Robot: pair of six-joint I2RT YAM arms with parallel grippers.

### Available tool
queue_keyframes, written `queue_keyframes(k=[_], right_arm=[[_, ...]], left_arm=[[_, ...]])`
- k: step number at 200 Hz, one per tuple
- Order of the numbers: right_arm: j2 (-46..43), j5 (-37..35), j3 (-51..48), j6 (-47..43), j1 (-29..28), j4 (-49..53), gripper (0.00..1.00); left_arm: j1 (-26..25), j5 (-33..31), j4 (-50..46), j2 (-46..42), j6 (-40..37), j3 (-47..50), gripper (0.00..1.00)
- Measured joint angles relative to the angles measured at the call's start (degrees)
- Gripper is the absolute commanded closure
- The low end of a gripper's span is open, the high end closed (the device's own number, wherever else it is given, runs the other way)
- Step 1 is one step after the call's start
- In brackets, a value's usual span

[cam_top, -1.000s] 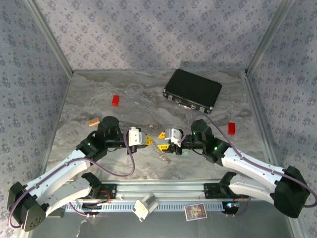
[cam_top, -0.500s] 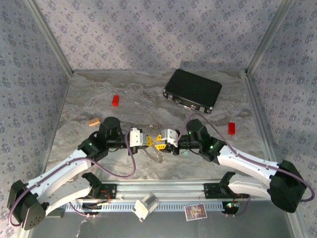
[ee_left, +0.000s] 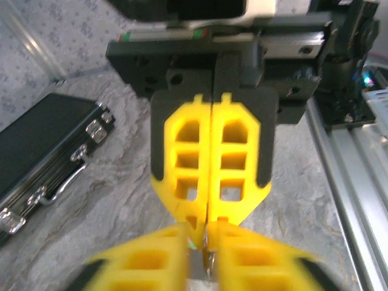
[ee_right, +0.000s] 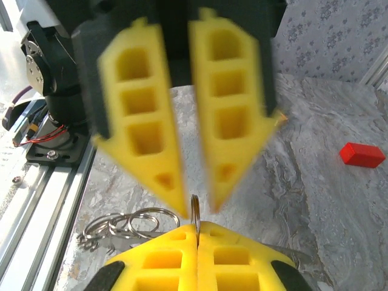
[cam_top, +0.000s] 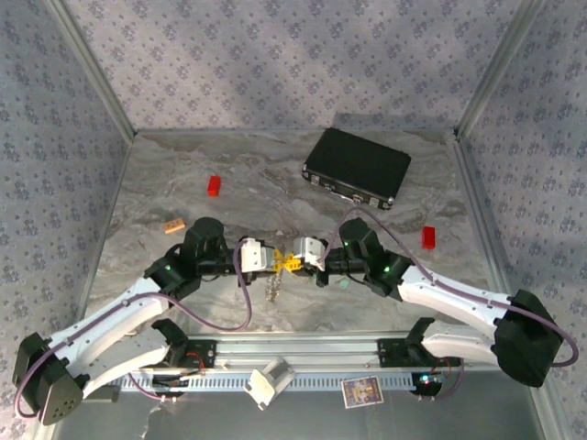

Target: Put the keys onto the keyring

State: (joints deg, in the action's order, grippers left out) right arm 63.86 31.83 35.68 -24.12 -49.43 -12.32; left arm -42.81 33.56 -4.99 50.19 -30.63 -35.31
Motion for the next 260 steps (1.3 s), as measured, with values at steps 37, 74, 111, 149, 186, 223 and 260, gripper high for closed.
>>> queue_keyframes(k=[37, 74, 111, 149, 186, 223, 260], right_arm=[[0.00, -2.56, 5.86, -3.63, -0.33, 10.47, 1.00], [1.14, -5.81, 13.66, -8.35, -1.60, 23.56, 1.00], [3.93, -10.40, 20.15, -11.96, -3.19, 32.83, 1.00], [6.88, -13.49, 23.58, -14.23, -4.31, 38.27, 1.00], [8.98, -13.88, 24.35, -14.97, -4.39, 40.79, 1.00], [9.77, -14.05, 25.38, -15.32, -4.74, 41.57, 1.00], [10.08, -13.94, 25.88, -15.41, -4.98, 41.48, 1.00]], left_arm=[[0.04, -6.27, -5.16, -2.89, -1.81, 0.00, 0.52], [0.04, -8.11, -6.25, -3.65, -0.81, 0.00, 0.59], [-0.02, -7.21, -1.14, -3.58, 4.42, 1.75, 0.62], [-2.34, -7.04, 4.92, -2.10, 10.67, 6.36, 0.66], [-3.98, -7.93, 10.47, -2.08, 13.35, 10.01, 0.71], [-4.04, -8.70, 13.51, -2.08, 14.38, 10.80, 0.82], [-4.09, -9.40, 14.95, -2.14, 14.67, 11.13, 0.94]])
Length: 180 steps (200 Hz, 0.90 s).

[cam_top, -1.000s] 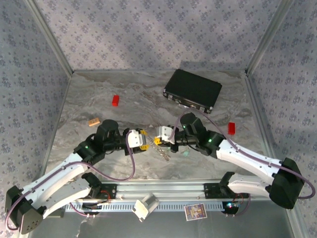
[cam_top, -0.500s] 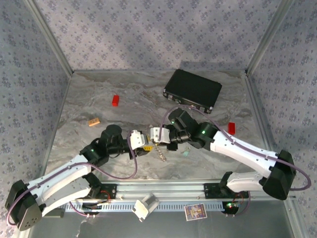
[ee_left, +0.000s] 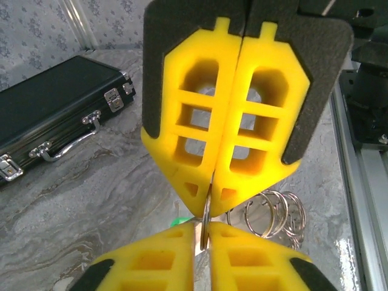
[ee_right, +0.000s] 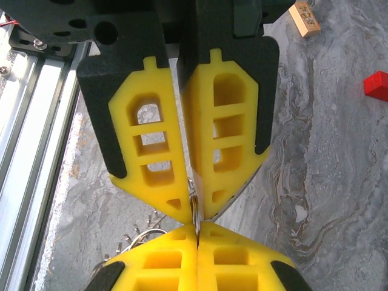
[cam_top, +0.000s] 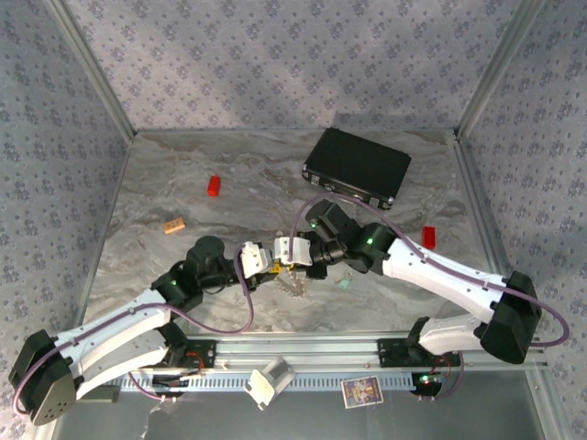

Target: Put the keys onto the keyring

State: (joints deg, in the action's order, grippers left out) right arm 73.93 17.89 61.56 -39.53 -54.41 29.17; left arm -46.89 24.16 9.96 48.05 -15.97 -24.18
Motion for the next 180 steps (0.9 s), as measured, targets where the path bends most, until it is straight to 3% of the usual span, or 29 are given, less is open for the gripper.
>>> queue_keyframes(k=[19, 36, 58, 102, 133, 180], right_arm=[[0.11, -0.02, 0.00, 0.02, 0.00, 0.00, 1.00], [0.11, 0.74, 0.00, 0.57, 0.20, -0.15, 0.81], [-1.05, 5.09, -1.38, 2.27, 2.60, -2.78, 0.75], [-11.02, 18.01, -15.30, 9.60, 12.96, -15.17, 0.73], [-10.91, 23.58, -20.13, 13.44, 12.68, -23.58, 0.73], [-7.63, 26.40, -22.56, 17.25, 11.54, -34.95, 0.74]], left_arm=[[0.00, -0.09, -0.02, -0.07, -0.11, 0.13, 1.00], [0.00, -0.04, 0.04, -0.74, 0.09, 0.39, 1.00], [-0.11, -0.26, 1.31, -2.27, 1.01, 1.90, 1.00], [-0.11, -0.11, 8.90, -4.70, 3.72, 8.09, 1.00], [-0.11, 0.50, 13.49, -4.92, 4.85, 9.81, 1.00], [-0.11, 1.46, 18.56, -4.83, 6.05, 10.16, 1.00]])
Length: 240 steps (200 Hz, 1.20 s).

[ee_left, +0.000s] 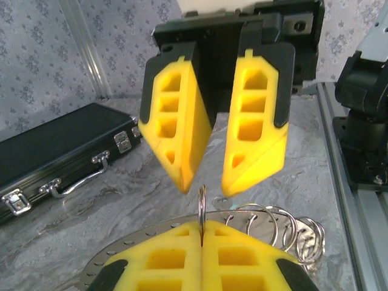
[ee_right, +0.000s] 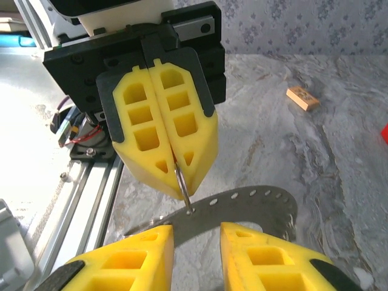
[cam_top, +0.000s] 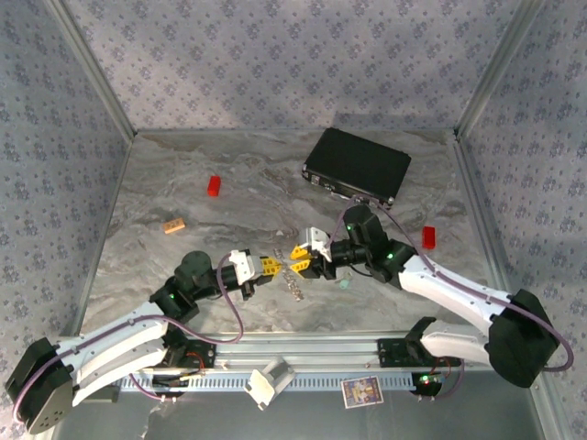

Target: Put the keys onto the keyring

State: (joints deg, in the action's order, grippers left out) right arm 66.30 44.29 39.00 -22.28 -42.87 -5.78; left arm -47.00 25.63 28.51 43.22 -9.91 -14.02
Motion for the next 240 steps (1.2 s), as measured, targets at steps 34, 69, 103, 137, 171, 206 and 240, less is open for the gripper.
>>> queue_keyframes(k=[34, 69, 103, 137, 171, 206, 240], right_arm=[[1.36, 0.61, -0.68, 1.84, -0.59, -5.18, 0.75], [1.86, 0.96, -0.98, 3.17, -1.25, -8.28, 0.83], [1.86, 1.51, -1.27, 4.09, -1.40, -9.57, 1.00], [1.84, 1.36, -1.14, 3.50, -1.51, -8.31, 1.00], [1.86, -3.91, 3.61, -1.86, -2.95, 5.31, 1.00], [3.82, -11.54, 13.42, -8.24, -5.22, 20.79, 1.00], [7.13, -17.29, 18.82, -10.60, -7.56, 29.38, 1.00]], left_arm=[[0.00, 0.48, 1.86, 0.46, 0.63, 0.24, 1.00], [0.02, 0.90, 4.07, 1.90, 1.73, 0.31, 1.00], [0.13, 0.63, 4.74, 1.92, 2.67, 0.44, 1.00], [0.11, -0.35, 4.28, 1.77, 3.13, 0.46, 0.60], [0.11, -3.34, -4.28, -0.04, 1.16, -1.60, 0.61], [0.11, -4.66, -14.73, -0.42, -2.54, -6.14, 0.63], [0.11, -4.46, -18.05, 0.55, -3.72, -7.02, 0.67]])
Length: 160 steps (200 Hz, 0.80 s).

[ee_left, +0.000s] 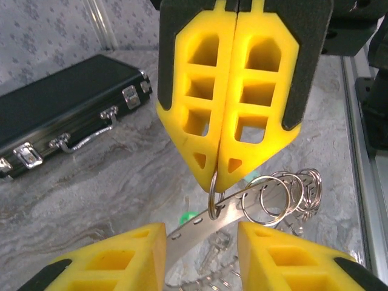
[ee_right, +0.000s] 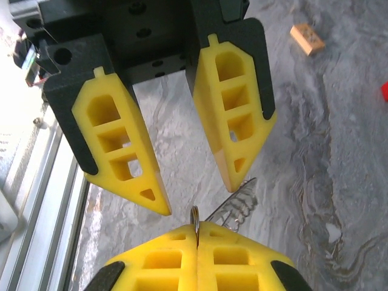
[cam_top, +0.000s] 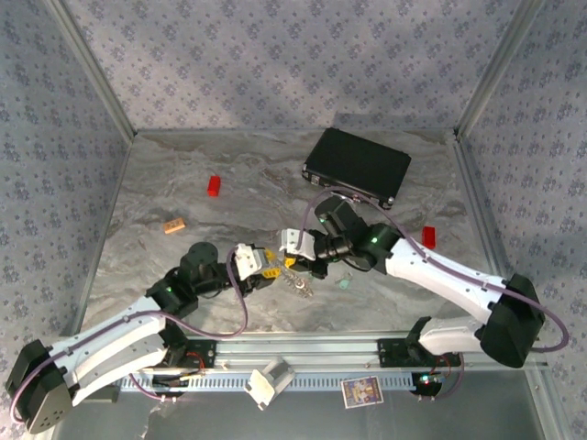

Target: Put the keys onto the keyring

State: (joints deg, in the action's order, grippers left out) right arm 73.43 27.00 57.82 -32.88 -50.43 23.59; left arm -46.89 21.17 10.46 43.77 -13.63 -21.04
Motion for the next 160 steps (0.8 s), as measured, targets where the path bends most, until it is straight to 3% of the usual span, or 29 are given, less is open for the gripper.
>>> queue_keyframes(k=[30, 70, 92, 125, 140, 160], right_arm=[[2.32, -3.32, 2.19, -1.07, -1.73, 4.44, 1.00], [3.78, -4.37, 4.66, -1.51, -3.19, 6.10, 1.00], [3.80, -4.37, 5.11, -1.53, -3.50, 6.19, 1.00], [4.02, -4.81, 5.14, -1.55, -3.74, 6.23, 1.00], [4.11, -4.90, 5.11, -1.64, -3.78, 6.21, 1.00], [3.78, -3.69, 4.28, -1.16, -3.21, 4.92, 0.72]], left_arm=[[0.00, 0.70, -0.15, 1.09, -0.31, 0.00, 0.74], [0.00, 1.55, -0.22, 2.08, -0.28, -0.07, 0.75], [0.00, 1.90, -0.33, 2.56, -0.35, -0.11, 0.82], [-0.02, 2.75, -0.55, 2.84, -0.46, -0.26, 0.99], [0.00, 2.97, -0.68, 2.84, -0.46, -0.26, 1.00], [0.00, 3.39, -0.57, 2.73, -0.28, -0.26, 1.00]])
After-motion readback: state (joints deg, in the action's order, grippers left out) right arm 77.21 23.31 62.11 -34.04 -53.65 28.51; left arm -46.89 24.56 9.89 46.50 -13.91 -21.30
